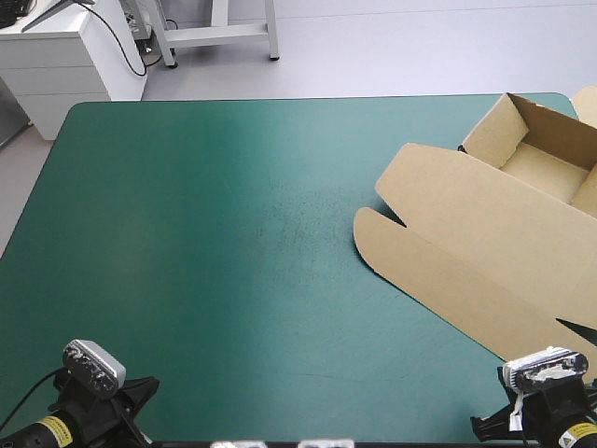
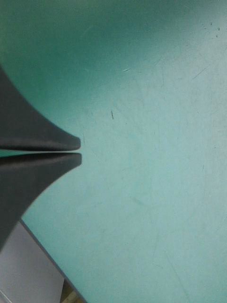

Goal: Fold the box

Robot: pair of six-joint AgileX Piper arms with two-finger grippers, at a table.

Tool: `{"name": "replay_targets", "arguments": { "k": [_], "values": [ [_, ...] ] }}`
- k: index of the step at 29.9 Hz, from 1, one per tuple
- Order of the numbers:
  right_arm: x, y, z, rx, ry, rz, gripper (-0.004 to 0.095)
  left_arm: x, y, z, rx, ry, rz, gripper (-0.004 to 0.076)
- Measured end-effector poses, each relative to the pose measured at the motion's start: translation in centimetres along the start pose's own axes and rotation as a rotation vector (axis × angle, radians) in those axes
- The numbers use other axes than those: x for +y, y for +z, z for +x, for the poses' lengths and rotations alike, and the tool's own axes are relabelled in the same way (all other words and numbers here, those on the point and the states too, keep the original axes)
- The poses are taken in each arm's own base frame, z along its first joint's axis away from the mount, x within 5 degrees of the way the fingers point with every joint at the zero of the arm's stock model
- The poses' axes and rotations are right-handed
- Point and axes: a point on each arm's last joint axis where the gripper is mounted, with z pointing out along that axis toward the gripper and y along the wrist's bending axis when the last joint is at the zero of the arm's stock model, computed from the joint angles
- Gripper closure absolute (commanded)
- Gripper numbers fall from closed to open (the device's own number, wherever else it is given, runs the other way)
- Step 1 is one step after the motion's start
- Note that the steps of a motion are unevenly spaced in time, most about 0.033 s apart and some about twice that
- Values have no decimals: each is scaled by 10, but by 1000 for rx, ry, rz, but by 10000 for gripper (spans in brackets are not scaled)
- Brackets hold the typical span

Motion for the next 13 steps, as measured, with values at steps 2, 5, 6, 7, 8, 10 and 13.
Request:
{"name": "replay_targets", "arguments": {
  "k": [2, 5, 6, 7, 8, 10, 13],
  "values": [
    [0, 0, 0, -1, -7, -8, 914, 0, 0, 0, 0, 0, 0, 731],
    [0, 0, 0, -2, -8, -9, 914, 0, 0, 0, 1, 0, 0, 731],
    [0, 0, 0, -3, -8, -9, 914, 0, 0, 0, 1, 0, 0, 731],
    [0, 0, 0, -3, -8, -9, 914, 0, 0, 0, 1, 0, 0, 731],
    [0, 0, 0, -5, -8, -9, 914, 0, 0, 0, 1, 0, 0, 731],
    [0, 0, 0, -5, -8, -9, 914, 0, 0, 0, 1, 0, 0, 731],
    [0, 0, 0, -5, -7, -9, 914, 0, 0, 0, 1, 0, 0, 731]
  ]
}}
